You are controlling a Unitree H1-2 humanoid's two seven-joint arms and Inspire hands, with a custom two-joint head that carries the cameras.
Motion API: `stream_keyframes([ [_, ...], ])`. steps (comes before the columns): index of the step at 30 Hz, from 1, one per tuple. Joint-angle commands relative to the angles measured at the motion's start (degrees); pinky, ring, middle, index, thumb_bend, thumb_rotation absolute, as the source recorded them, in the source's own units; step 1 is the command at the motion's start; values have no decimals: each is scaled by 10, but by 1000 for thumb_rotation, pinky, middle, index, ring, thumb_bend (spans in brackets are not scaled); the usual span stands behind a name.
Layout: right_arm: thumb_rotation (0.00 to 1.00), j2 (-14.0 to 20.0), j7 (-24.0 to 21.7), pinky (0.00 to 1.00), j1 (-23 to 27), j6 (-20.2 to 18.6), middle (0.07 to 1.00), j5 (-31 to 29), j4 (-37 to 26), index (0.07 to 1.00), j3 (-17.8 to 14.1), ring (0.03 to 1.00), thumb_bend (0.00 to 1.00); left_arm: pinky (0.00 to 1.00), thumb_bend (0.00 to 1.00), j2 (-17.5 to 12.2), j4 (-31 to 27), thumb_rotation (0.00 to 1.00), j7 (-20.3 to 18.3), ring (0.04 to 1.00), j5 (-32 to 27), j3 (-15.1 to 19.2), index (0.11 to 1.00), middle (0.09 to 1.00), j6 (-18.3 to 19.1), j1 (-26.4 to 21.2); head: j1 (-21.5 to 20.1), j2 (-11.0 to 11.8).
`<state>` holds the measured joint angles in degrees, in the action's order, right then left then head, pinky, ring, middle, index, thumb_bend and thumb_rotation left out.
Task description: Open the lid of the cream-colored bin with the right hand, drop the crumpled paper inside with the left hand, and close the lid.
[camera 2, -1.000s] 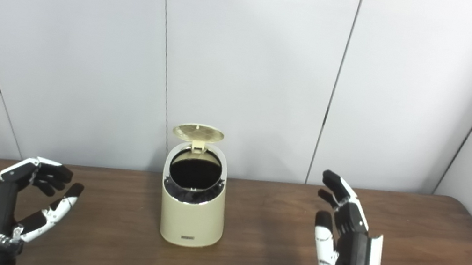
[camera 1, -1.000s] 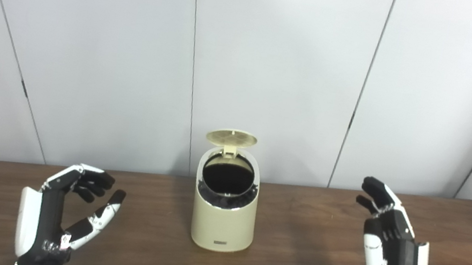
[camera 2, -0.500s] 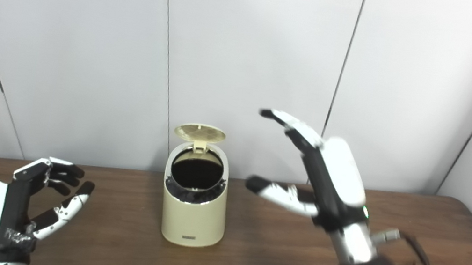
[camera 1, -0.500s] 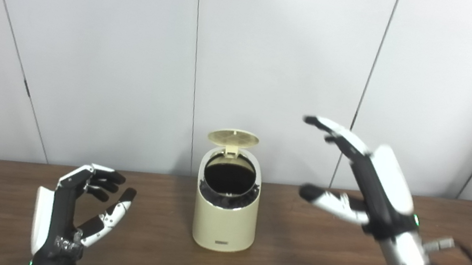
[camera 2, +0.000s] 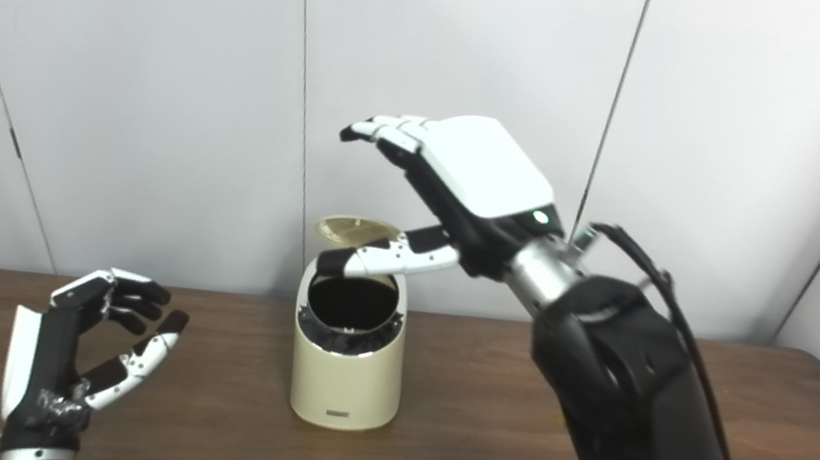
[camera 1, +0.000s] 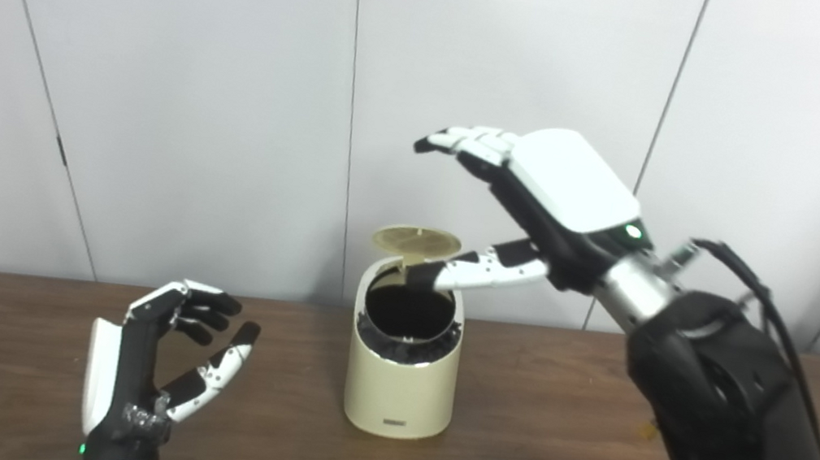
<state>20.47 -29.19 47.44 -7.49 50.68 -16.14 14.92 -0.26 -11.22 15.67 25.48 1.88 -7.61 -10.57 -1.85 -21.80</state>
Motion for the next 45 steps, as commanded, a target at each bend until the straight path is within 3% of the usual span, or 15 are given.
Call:
stream_keyframes([
  [1, 923, 0, 28, 731, 35, 21, 858, 9, 21, 827, 2, 859, 903, 424, 479, 3, -8, 71, 9, 513, 13, -1, 490, 556, -2, -20, 0, 1],
  [10, 960, -14, 48, 791, 60, 22, 872, 60, 110, 836, 30, 887, 922, 426, 478, 5, -9, 72, 11, 513, 34, -4, 490, 553, -7, -21, 3, 2],
  [22, 940, -23, 60, 777, 67, 12, 869, 84, 193, 826, 50, 888, 897, 425, 479, 9, -21, 72, 8, 507, 37, -4, 489, 547, 0, -17, 7, -3],
  [29, 908, -17, 15, 817, 42, -10, 899, 76, 144, 852, 50, 908, 866, 425, 478, 11, -24, 71, 5, 508, 32, -2, 489, 546, 5, -19, 6, -9],
  [36, 903, -8, 25, 790, -6, 14, 865, 62, 89, 819, 46, 878, 872, 423, 478, 9, -21, 72, 7, 511, 29, -1, 489, 551, 5, -22, 5, -11],
  [45, 927, -4, 2, 776, -62, 7, 855, 55, 5, 808, 31, 875, 900, 423, 478, 8, -23, 72, 6, 510, 32, -2, 489, 548, 8, -25, 2, -17],
])
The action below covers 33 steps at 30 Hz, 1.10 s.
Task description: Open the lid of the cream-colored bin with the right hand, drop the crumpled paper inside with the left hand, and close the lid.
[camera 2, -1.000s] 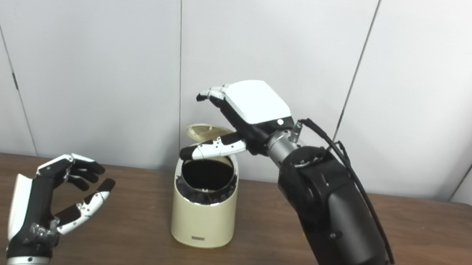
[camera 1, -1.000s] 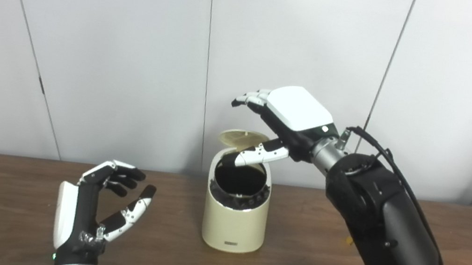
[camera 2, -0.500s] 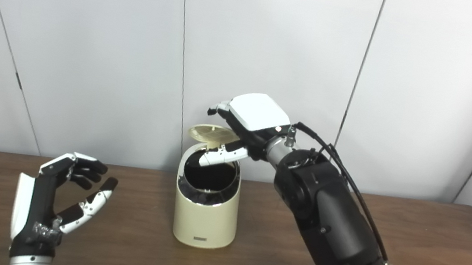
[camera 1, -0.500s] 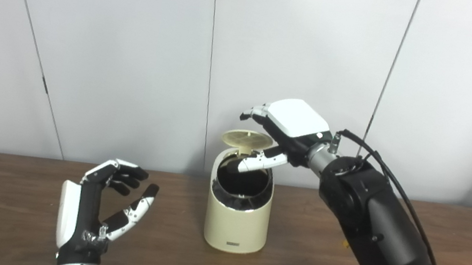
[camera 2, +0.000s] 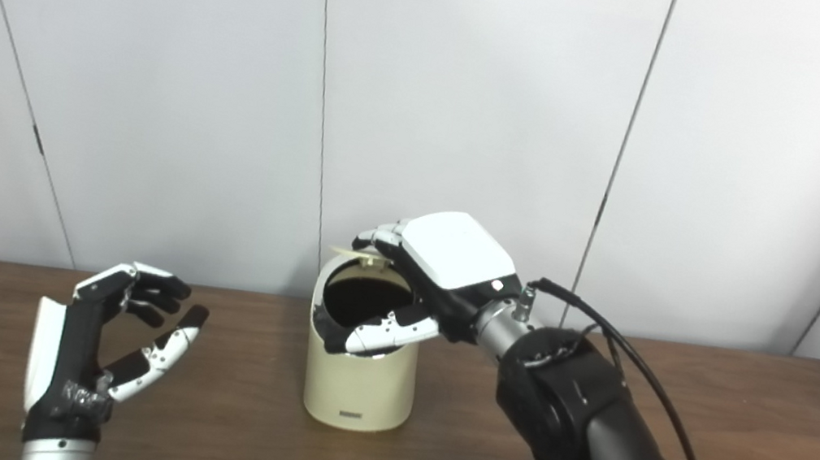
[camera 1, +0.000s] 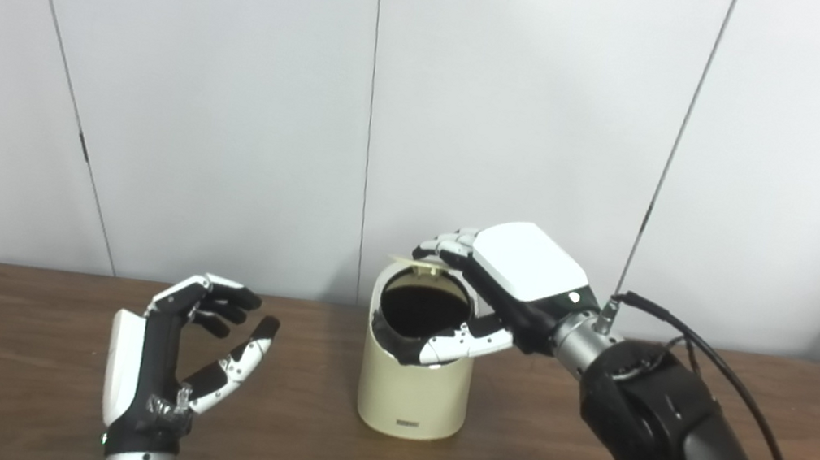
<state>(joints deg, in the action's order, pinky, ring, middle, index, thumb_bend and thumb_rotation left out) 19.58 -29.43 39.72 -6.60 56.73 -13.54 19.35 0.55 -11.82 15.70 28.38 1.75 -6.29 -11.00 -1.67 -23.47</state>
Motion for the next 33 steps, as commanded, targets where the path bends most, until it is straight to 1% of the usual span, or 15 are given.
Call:
stream_keyframes([
  [1, 925, 5, 4, 768, 12, -1, 848, -7, -26, 800, -15, 869, 900, 422, 478, 0, -18, 73, 5, 509, 3, -1, 489, 546, -4, -20, 0, -1],
  [5, 928, 6, -6, 760, -3, 1, 838, -4, -48, 787, -19, 856, 892, 418, 478, -1, -25, 72, 3, 505, 3, -2, 488, 543, -4, -19, -1, -6],
  [9, 935, 5, -28, 755, -15, -7, 835, -6, -68, 784, -24, 854, 886, 416, 478, -2, -38, 72, -2, 505, 6, -3, 488, 542, 4, -16, -1, -14],
  [11, 940, 2, -32, 763, -20, -9, 838, -14, -69, 790, -28, 861, 890, 415, 478, -2, -43, 73, -5, 506, 6, -3, 488, 543, 9, -14, 0, -17],
  [14, 943, 0, -35, 744, -27, -8, 826, -19, -72, 780, -31, 850, 891, 414, 478, 0, -55, 73, -11, 507, 5, -2, 488, 544, 21, -12, 1, -23],
  [21, 946, -6, -49, 729, -41, -17, 824, -29, -81, 780, -35, 847, 883, 413, 478, -1, -86, 74, -25, 509, 8, -2, 489, 544, 49, -8, 2, -45],
  [25, 934, -6, -49, 720, -50, -19, 816, -35, -80, 778, -35, 845, 879, 411, 478, -2, -95, 73, -32, 513, 6, -1, 489, 548, 62, -10, 4, -52],
  [29, 919, -7, -55, 735, -57, -27, 820, -32, -80, 777, -31, 845, 875, 416, 478, 0, -107, 73, -36, 519, 2, 0, 488, 553, 79, -12, 5, -59],
  [33, 933, -8, -64, 745, -61, -30, 826, -33, -79, 783, -28, 850, 875, 417, 479, 4, -119, 73, -40, 523, 1, -2, 488, 556, 91, -12, 7, -66],
])
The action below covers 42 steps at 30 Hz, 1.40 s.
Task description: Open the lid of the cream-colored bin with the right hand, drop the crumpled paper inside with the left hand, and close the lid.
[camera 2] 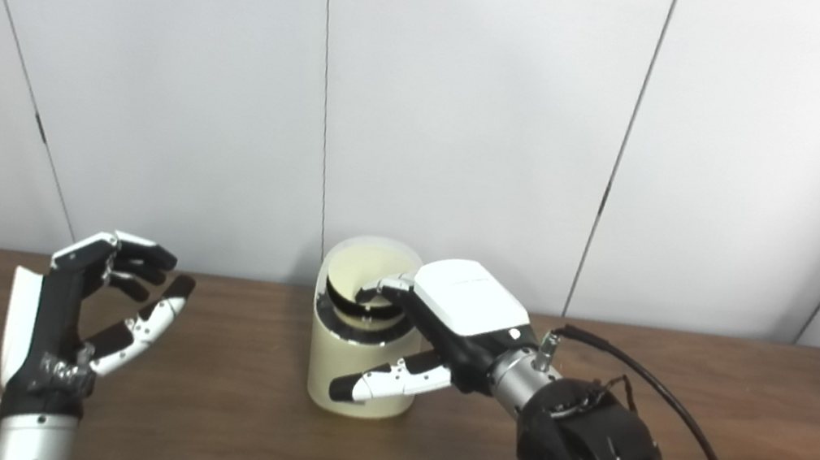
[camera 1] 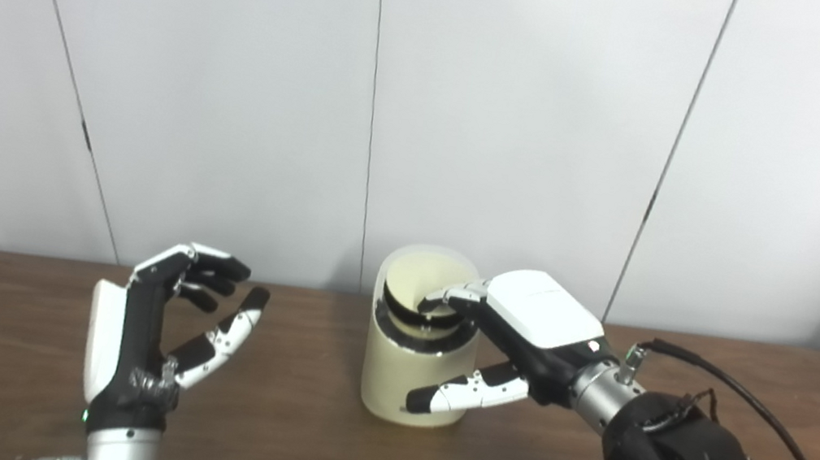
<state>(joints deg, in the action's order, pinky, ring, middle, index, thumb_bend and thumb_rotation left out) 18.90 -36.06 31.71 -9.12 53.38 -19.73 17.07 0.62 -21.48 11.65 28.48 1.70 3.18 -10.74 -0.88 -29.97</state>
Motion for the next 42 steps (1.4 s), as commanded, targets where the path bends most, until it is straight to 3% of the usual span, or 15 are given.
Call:
stream_keyframes([
  [1, 934, -2, 2, 745, 18, -5, 826, -1, -16, 782, -5, 852, 874, 417, 479, 3, -25, 72, 0, 521, 0, -2, 488, 554, -2, -15, -1, -1],
  [9, 916, -5, -1, 738, 12, -4, 827, -5, -13, 777, -5, 850, 863, 418, 478, 7, -43, 72, -10, 517, 9, -6, 488, 550, 17, -16, 2, -16],
  [24, 958, -9, -15, 764, 5, -18, 831, 6, -3, 799, 11, 849, 886, 407, 479, 10, -59, 73, -15, 509, 13, -12, 488, 544, 33, -16, 6, -22],
  [30, 947, -19, 11, 777, 11, -18, 850, -5, 49, 820, 13, 862, 894, 404, 479, 9, -57, 73, -14, 507, 10, -12, 488, 541, 32, -16, 6, -21],
  [38, 964, -18, -2, 894, 33, -38, 906, 9, 97, 871, 34, 936, 960, 417, 482, 15, -59, 77, -12, 519, 8, -13, 488, 551, 41, -13, 6, -20],
  [42, 983, -17, 1, 937, 36, -41, 881, 7, 112, 845, 38, 933, 977, 422, 482, 16, -62, 77, -13, 523, 9, -13, 489, 556, 45, -13, 6, -22],
])
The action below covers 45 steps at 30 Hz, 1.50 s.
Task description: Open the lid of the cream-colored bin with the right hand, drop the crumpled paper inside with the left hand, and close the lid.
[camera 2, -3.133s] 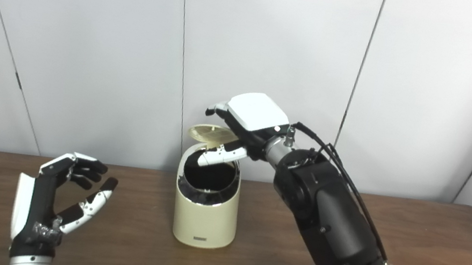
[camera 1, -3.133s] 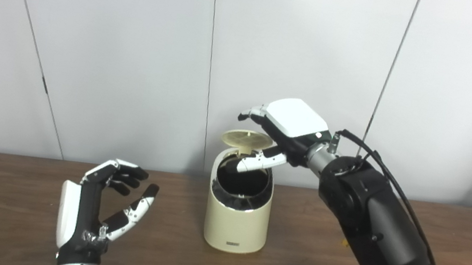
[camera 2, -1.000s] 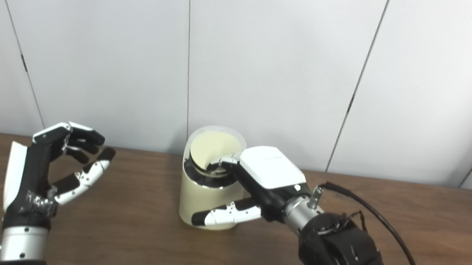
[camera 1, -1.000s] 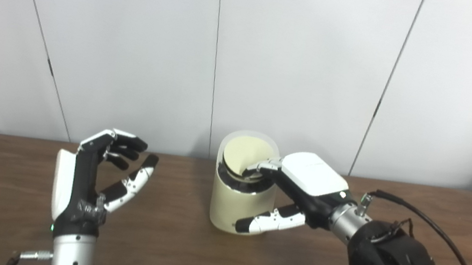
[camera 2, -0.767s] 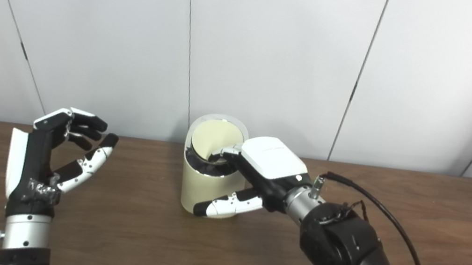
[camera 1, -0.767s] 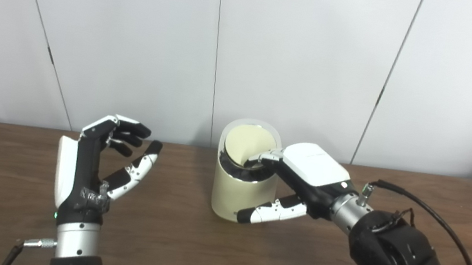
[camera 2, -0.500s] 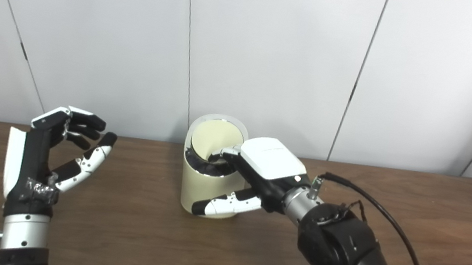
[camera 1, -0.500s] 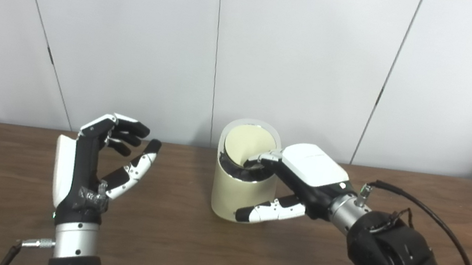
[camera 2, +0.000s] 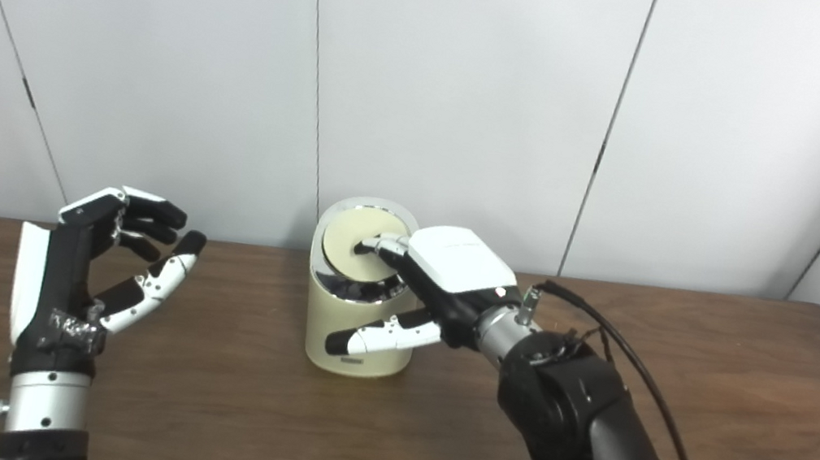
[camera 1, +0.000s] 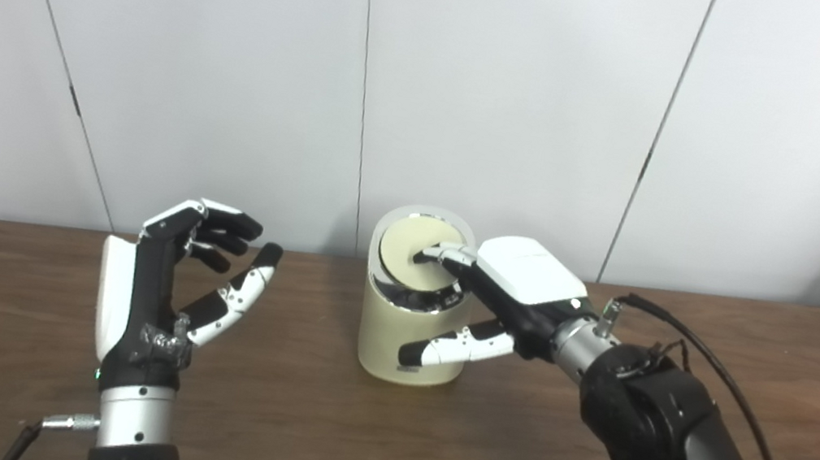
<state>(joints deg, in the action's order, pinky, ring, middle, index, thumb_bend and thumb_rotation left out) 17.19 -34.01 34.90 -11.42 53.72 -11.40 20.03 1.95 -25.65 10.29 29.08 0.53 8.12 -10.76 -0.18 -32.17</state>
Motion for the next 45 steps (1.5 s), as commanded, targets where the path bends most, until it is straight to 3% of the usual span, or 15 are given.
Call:
stream_keyframes([
  [1, 989, 1, -20, 943, 4, -18, 878, 3, 30, 841, 8, 931, 980, 422, 482, 3, -21, 77, 0, 523, 4, -2, 489, 557, -4, -13, 0, -1],
  [18, 1000, 2, -24, 969, 4, -20, 847, 2, 40, 798, 25, 920, 984, 418, 482, 8, -31, 78, -3, 520, 11, -8, 489, 550, 10, -18, 5, -6],
  [28, 1000, 5, -13, 910, 2, 0, 822, 87, 37, 764, 70, 893, 999, 415, 482, 7, -31, 78, -1, 515, 13, -13, 489, 545, 12, -20, 5, -5],
  [36, 1000, -4, -26, 988, 0, -5, 844, 159, 43, 805, 93, 942, 1000, 415, 482, 10, -33, 79, -1, 516, 11, -13, 488, 546, 15, -21, 6, -5],
  [40, 999, -8, -17, 1000, -4, -1, 845, 170, 50, 804, 95, 944, 1000, 412, 482, 9, -33, 79, -1, 516, 10, -12, 488, 546, 16, -22, 4, -4],
  [45, 992, -13, -2, 1000, -10, -3, 838, 158, 41, 789, 75, 933, 1000, 411, 482, 6, -29, 79, -1, 515, 10, -11, 489, 543, 14, -23, 1, -1],
])
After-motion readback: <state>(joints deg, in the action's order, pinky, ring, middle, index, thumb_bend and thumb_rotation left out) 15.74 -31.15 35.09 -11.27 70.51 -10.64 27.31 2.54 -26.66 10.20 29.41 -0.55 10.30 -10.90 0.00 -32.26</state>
